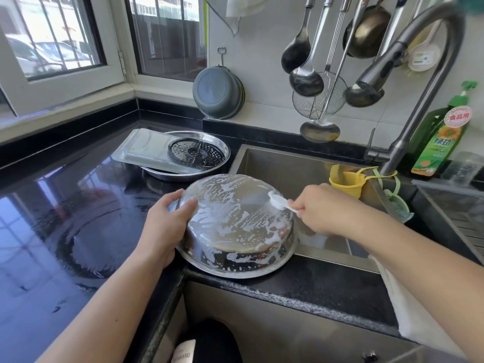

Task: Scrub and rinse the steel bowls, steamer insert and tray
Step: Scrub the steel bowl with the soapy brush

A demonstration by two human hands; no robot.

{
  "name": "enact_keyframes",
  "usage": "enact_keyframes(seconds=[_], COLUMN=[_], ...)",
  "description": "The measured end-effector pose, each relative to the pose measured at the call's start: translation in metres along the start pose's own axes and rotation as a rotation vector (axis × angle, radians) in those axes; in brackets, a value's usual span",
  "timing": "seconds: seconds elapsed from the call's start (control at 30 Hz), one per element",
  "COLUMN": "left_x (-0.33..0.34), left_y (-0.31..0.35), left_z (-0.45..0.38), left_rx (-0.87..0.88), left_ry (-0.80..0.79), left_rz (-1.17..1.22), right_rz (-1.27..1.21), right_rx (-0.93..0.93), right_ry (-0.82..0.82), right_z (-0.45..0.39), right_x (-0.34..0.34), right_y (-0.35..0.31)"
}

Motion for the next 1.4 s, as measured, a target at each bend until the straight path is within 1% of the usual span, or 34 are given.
enact_keyframes(seconds=[0.13,0.17,0.2,0.27,0.33,0.37,0.47,0.5,0.53,0.63,0.67,0.7,0.8,0.83,0.87,0.97,1.0,1.03,1.1,1.17,1.2,1.3,1.33,1.37,1.4], left_x=[0.0,0.0,0.0,-0.001,0.0,0.0,0.001,0.0,0.0,0.0,0.0,0.0,0.0,0.0,0.0,0.0,0.0,0.0,0.0,0.0,0.0,0.0,0.0,0.0,0.0], left_y=[-0.002,-0.002,-0.001,0.0,0.0,0.0,-0.001,-0.001,-0.002,-0.001,-0.001,-0.002,-0.005,-0.005,-0.005,-0.003,-0.003,-0.004,-0.005,-0.006,-0.006,-0.004,-0.004,-0.005,-0.006], left_z=[-0.001,-0.002,-0.001,0.0,0.001,0.001,-0.001,-0.001,-0.001,0.0,0.0,-0.001,-0.003,-0.003,-0.003,-0.002,-0.002,-0.002,-0.003,-0.004,-0.003,-0.003,-0.003,-0.004,-0.004], left_rx=[-0.018,-0.018,-0.019,-0.019,-0.019,-0.02,-0.028,-0.028,-0.028,-0.022,-0.022,-0.024,-0.032,-0.034,-0.034,-0.021,-0.019,-0.019,-0.025,-0.027,-0.025,-0.013,-0.012,-0.017,-0.023], left_ry=[-0.001,0.002,0.003,0.005,0.001,0.002,0.004,0.005,0.004,-0.002,-0.002,-0.002,-0.008,-0.011,-0.014,-0.007,-0.008,-0.008,-0.007,-0.006,-0.006,-0.008,-0.009,-0.01,-0.014], left_rz=[-0.008,-0.009,-0.005,0.005,0.008,0.006,-0.003,-0.004,-0.004,0.001,0.001,-0.003,-0.017,-0.019,-0.017,-0.003,-0.008,-0.015,-0.018,-0.012,-0.007,-0.013,-0.019,-0.024,-0.026], right_rz=[-0.119,-0.098,-0.062,-0.014,-0.001,-0.007,-0.104,-0.112,-0.083,0.034,0.042,0.037,-0.062,-0.067,-0.048,0.021,0.034,0.036,-0.043,-0.103,-0.087,0.035,0.055,0.06,0.029], right_rx=[-0.204,-0.213,-0.185,-0.037,0.032,0.016,-0.153,-0.167,-0.139,0.071,0.096,0.077,-0.108,-0.129,-0.106,0.079,0.091,0.064,-0.057,-0.115,-0.096,0.094,0.123,0.105,0.041], right_ry=[-0.138,-0.126,-0.095,-0.007,0.027,0.006,-0.12,-0.131,-0.105,0.017,0.026,0.007,-0.121,-0.13,-0.107,0.007,0.013,-0.004,-0.081,-0.138,-0.121,0.04,0.071,0.063,0.027], right_z=[0.038,0.036,0.026,0.002,-0.005,-0.002,0.025,0.027,0.019,-0.011,-0.014,-0.011,0.014,0.015,0.008,-0.022,-0.024,-0.023,-0.01,-0.001,-0.006,-0.032,-0.034,-0.032,-0.028], right_x=[0.002,0.003,0.004,0.001,0.002,0.004,0.008,0.008,0.005,-0.009,-0.008,-0.006,0.001,0.0,-0.001,-0.008,-0.006,-0.005,-0.001,-0.001,-0.001,-0.007,-0.006,-0.003,0.001], right_y=[-0.047,-0.046,-0.039,-0.015,-0.005,-0.01,-0.048,-0.051,-0.045,-0.009,-0.005,-0.01,-0.049,-0.053,-0.047,-0.011,-0.007,-0.013,-0.036,-0.05,-0.045,-0.013,-0.009,-0.015,-0.027])
Point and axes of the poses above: each hand's wrist, its own z-axis away from the middle knuckle, its own x-axis out of the palm, y = z × x, the point moved 6 cm from there along -z, towards the middle knuckle, and after that the axes turned 8 degrees about y, right-handed, at the moved point
